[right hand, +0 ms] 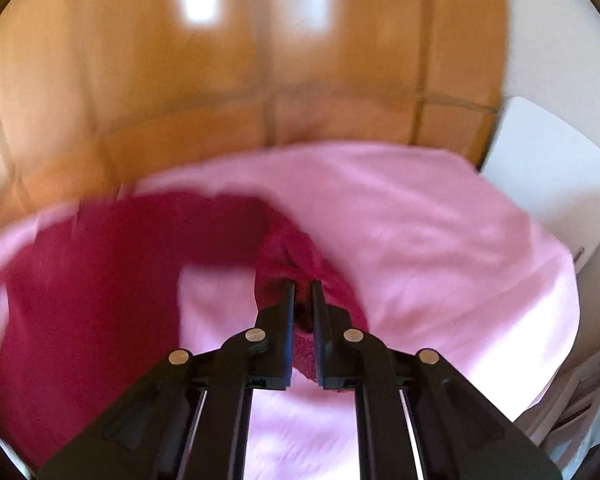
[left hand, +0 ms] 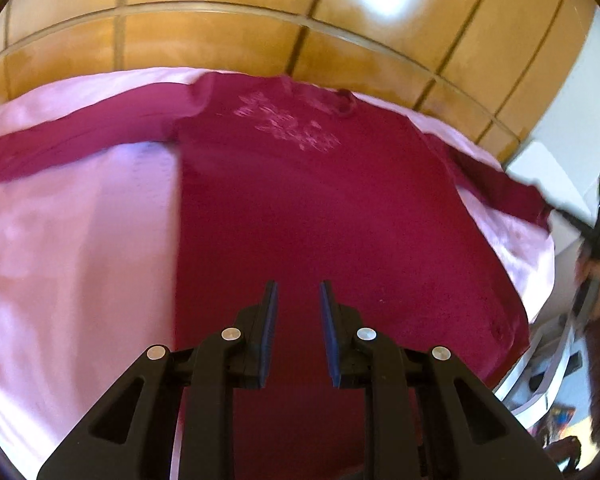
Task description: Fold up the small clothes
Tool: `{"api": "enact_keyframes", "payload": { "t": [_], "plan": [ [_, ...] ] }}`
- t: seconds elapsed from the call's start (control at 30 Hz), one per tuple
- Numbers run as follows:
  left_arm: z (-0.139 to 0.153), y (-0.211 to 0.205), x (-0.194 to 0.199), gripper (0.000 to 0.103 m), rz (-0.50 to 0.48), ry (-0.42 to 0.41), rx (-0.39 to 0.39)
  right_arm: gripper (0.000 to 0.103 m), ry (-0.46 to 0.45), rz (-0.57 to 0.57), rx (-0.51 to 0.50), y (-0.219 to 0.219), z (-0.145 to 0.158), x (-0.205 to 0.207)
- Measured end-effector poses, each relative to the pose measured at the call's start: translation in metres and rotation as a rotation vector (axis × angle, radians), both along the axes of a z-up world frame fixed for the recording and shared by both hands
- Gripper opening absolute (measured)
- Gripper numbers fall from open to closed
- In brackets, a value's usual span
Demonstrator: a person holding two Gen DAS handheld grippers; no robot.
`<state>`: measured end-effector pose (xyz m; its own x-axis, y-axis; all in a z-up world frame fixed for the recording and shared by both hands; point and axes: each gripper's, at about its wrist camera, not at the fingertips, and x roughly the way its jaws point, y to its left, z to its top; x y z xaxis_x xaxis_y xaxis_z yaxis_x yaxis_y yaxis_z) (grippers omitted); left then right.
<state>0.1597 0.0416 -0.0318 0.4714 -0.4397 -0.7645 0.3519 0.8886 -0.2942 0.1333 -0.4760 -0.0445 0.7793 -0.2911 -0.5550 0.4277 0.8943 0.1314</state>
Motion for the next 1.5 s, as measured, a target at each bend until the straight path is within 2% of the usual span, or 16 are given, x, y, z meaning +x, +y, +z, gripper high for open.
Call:
{"api": "enact_keyframes", "payload": {
  "t": [0.2, 0.43, 0.47, 0.5, 0.53, 0.63, 0.77, 0.9, 1.07, 1.1, 1.17, 1.2, 1.27, 1.33, 1.4, 1.5],
  "plan": [
    [-0.01, -0.026, 0.007, 0.02, -0.051, 0.024, 0.036, 0.007, 0.031, -0.222, 0.113, -0.117, 0.001, 0.049],
    [-0.018, -0.039, 0.008, 0.02, -0.052, 0.036, 0.086, 0.008, 0.101, -0.334, 0.19, -0.18, -0.022, 0.102],
    [-0.019, -0.04, 0.008, 0.02, -0.054, 0.044, 0.088, 0.019, 0.105, -0.354, 0.201, -0.189, -0.025, 0.104],
    [-0.019, -0.041, 0.009, 0.02, -0.054, 0.046, 0.089, 0.047, 0.097, -0.374, 0.203, -0.194, -0.027, 0.102],
    [-0.019, -0.042, 0.009, 0.02, -0.051, 0.039, 0.091, 0.057, 0.065, -0.385, 0.204, -0.197, -0.028, 0.095],
    [-0.02, -0.046, 0.009, 0.02, -0.059, 0.046, 0.089, 0.066, 0.009, -0.39, 0.273, -0.198, -0.038, 0.064],
    [-0.021, -0.052, 0.009, 0.02, -0.068, 0.039, 0.09, 0.066, -0.03, -0.3, 0.476, -0.184, -0.076, 0.031],
    [-0.023, -0.058, 0.009, 0.02, -0.065, 0.052, 0.087, 0.06, -0.021, -0.234, 0.631, -0.166, -0.113, 0.035],
    [-0.024, -0.061, 0.003, 0.02, -0.06, 0.047, 0.109, 0.058, -0.024, -0.265, 0.641, -0.164, -0.122, 0.068],
    [-0.025, -0.061, 0.002, 0.02, -0.057, 0.05, 0.109, 0.054, -0.007, -0.273, 0.626, -0.165, -0.119, 0.075],
    [-0.028, -0.059, 0.0, 0.032, -0.048, 0.057, 0.11, 0.007, 0.06, -0.28, 0.514, -0.166, -0.106, 0.086],
    [-0.028, -0.058, -0.001, 0.034, -0.045, 0.058, 0.107, 0.006, 0.06, -0.292, 0.464, -0.166, -0.1, 0.086],
    [-0.031, -0.057, -0.004, 0.034, -0.049, 0.059, 0.115, 0.005, 0.083, -0.33, 0.365, -0.171, -0.091, 0.09],
    [-0.032, -0.056, -0.005, 0.034, -0.051, 0.055, 0.123, 0.005, 0.175, -0.363, 0.297, -0.175, -0.098, 0.098],
    [-0.032, -0.054, -0.007, 0.034, -0.052, 0.047, 0.128, 0.007, 0.23, -0.338, 0.286, -0.173, -0.107, 0.102],
    [-0.03, -0.046, -0.01, 0.034, -0.04, 0.046, 0.125, 0.03, 0.167, -0.303, 0.332, -0.162, -0.103, 0.086]
  ]
}}
